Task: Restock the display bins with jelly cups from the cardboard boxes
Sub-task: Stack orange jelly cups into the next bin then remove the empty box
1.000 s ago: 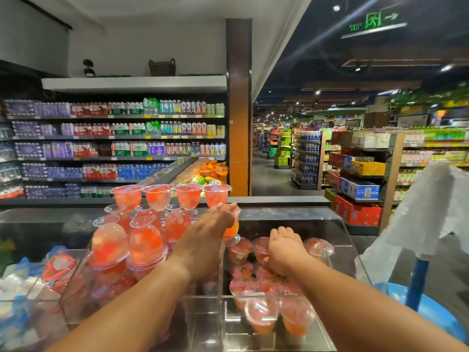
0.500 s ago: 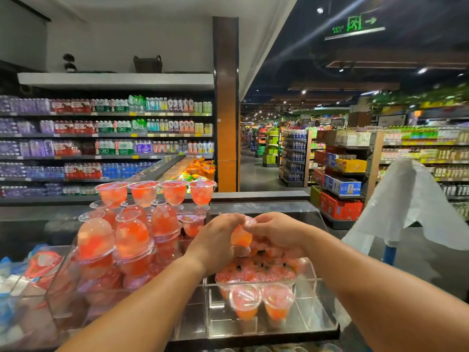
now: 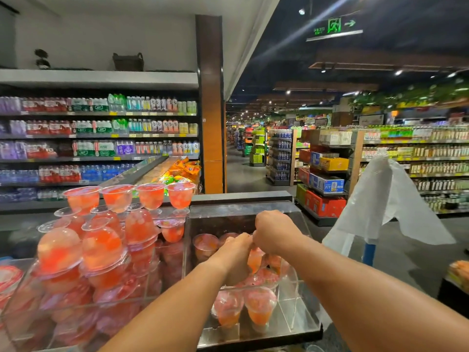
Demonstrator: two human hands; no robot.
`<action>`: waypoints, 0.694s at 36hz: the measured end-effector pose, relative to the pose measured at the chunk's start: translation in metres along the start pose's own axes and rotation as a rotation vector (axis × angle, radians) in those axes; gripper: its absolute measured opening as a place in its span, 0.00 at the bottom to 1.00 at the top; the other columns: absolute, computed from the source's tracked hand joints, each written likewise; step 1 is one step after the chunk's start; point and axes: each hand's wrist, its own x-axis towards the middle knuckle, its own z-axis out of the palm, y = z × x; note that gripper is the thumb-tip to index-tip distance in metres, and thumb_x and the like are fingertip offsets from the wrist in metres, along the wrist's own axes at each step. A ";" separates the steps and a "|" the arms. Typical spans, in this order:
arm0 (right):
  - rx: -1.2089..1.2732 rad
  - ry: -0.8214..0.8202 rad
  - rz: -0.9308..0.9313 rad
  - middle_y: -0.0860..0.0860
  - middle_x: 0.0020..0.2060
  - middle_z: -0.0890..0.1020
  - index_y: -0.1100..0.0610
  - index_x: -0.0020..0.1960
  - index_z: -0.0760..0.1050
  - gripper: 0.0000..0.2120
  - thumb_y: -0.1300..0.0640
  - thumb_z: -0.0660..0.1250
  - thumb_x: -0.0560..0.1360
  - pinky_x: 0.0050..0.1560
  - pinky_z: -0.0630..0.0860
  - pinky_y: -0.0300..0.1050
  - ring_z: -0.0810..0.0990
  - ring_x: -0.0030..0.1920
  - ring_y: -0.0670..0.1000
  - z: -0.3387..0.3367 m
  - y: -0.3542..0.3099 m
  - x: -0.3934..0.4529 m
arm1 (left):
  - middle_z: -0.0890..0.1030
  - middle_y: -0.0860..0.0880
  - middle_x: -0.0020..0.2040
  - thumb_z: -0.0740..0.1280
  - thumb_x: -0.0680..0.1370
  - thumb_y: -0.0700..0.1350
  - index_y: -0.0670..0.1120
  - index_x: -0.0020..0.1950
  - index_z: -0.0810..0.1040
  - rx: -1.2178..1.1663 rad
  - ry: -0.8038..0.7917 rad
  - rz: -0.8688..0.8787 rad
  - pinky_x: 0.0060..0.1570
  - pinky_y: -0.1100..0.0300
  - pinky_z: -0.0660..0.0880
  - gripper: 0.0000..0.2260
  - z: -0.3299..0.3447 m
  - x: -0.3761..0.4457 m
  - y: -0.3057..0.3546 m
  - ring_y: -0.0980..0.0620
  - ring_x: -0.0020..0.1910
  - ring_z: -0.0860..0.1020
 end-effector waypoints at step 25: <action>0.064 0.005 0.079 0.52 0.46 0.81 0.55 0.53 0.82 0.08 0.57 0.67 0.77 0.44 0.75 0.44 0.79 0.45 0.52 -0.006 0.017 -0.019 | 0.71 0.51 0.65 0.75 0.76 0.45 0.51 0.64 0.77 0.017 -0.055 0.016 0.63 0.54 0.75 0.18 0.011 0.010 0.014 0.47 0.61 0.74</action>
